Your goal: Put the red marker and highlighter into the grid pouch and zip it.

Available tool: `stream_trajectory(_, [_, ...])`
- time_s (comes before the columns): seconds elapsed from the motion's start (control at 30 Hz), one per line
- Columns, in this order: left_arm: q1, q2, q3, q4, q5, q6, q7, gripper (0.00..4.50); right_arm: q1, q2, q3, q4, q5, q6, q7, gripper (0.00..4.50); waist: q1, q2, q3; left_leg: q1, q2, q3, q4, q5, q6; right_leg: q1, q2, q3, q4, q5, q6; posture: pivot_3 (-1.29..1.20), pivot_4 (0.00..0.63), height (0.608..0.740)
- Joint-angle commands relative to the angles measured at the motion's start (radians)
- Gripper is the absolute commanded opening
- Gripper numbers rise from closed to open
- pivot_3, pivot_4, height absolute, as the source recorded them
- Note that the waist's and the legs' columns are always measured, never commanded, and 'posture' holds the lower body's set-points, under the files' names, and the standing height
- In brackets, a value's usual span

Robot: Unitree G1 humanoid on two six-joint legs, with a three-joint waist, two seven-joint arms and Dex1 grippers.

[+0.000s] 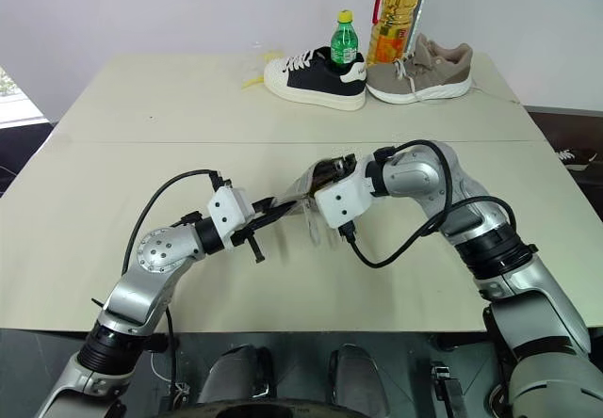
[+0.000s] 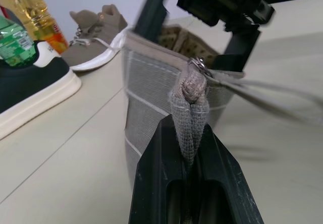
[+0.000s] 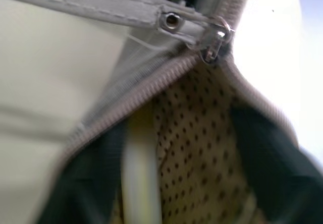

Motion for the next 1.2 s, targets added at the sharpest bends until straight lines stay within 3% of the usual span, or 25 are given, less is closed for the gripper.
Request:
stream_trajectory(0.03, [-0.003,0.001,0.038,-0.008,0.000,-0.022,0.028,0.00,-0.074,-0.013,-0.155,0.000,0.162,0.158,0.019,3.71,0.000,0.000,0.000,0.000,0.000,0.000,0.000,0.000,0.000,0.000,0.000,0.000,0.000,0.000,0.000,0.00,0.150,0.705])
stream_trajectory(0.2, [-0.040,-0.011,0.067,0.066,0.026,-0.050,0.086,0.00,-0.110,-0.005,-0.313,-0.037,0.402,0.479,0.038,3.71,0.000,0.000,0.000,0.000,0.001,-0.001,0.000,0.000,0.000,0.000,0.000,0.000,0.000,0.000,0.000,0.00,0.150,0.705])
stream_trajectory(0.33, [-0.059,-0.021,0.074,0.103,0.037,-0.070,0.118,0.00,-0.092,0.016,-0.367,-0.095,0.525,0.701,-0.002,3.71,-0.001,0.000,0.000,0.000,0.000,-0.001,-0.001,0.000,0.001,0.000,-0.001,0.000,0.000,0.000,0.000,0.00,0.150,0.705])
stream_trajectory(0.57, [-0.089,-0.062,0.093,0.140,0.047,-0.097,0.183,0.00,0.144,0.108,-0.299,-0.379,0.652,1.032,-0.164,3.71,0.002,-0.003,-0.001,-0.003,0.001,-0.003,-0.001,-0.001,0.001,-0.002,-0.002,-0.001,0.000,0.000,0.000,0.00,0.150,0.705])
stream_trajectory(0.9, [-0.082,-0.084,0.077,0.102,0.035,-0.101,0.171,0.00,0.115,0.273,-0.273,-0.371,0.695,1.245,-0.388,3.71,0.001,-0.003,-0.002,-0.009,0.000,-0.004,0.001,0.000,0.001,-0.007,-0.001,-0.002,0.001,0.000,0.000,0.00,0.150,0.705])
stream_trajectory(0.97, [-0.080,-0.086,0.076,0.101,0.037,-0.100,0.171,0.00,0.105,0.284,-0.265,-0.365,0.699,1.261,-0.401,2.90,0.001,-0.003,-0.002,-0.010,-0.001,-0.003,0.001,0.000,0.001,-0.007,-0.001,-0.002,0.001,0.000,0.000,0.00,0.150,0.705])
stream_trajectory(1.13, [-0.076,-0.087,0.078,0.096,0.042,-0.103,0.175,0.00,0.088,0.279,-0.247,-0.363,0.696,1.265,-0.417,0.17,0.001,-0.003,-0.002,-0.010,0.000,-0.004,0.001,0.000,0.001,-0.007,-0.001,-0.002,0.001,0.000,0.000,0.00,0.150,0.705])
stream_trajectory(1.2, [-0.072,-0.081,0.085,0.091,0.041,-0.106,0.173,0.00,0.071,0.252,-0.248,-0.348,0.678,1.245,-0.415,0.03,0.000,-0.003,-0.002,-0.010,-0.001,-0.004,0.001,0.000,0.001,-0.007,-0.001,-0.002,0.001,0.000,0.000,0.00,0.150,0.705])
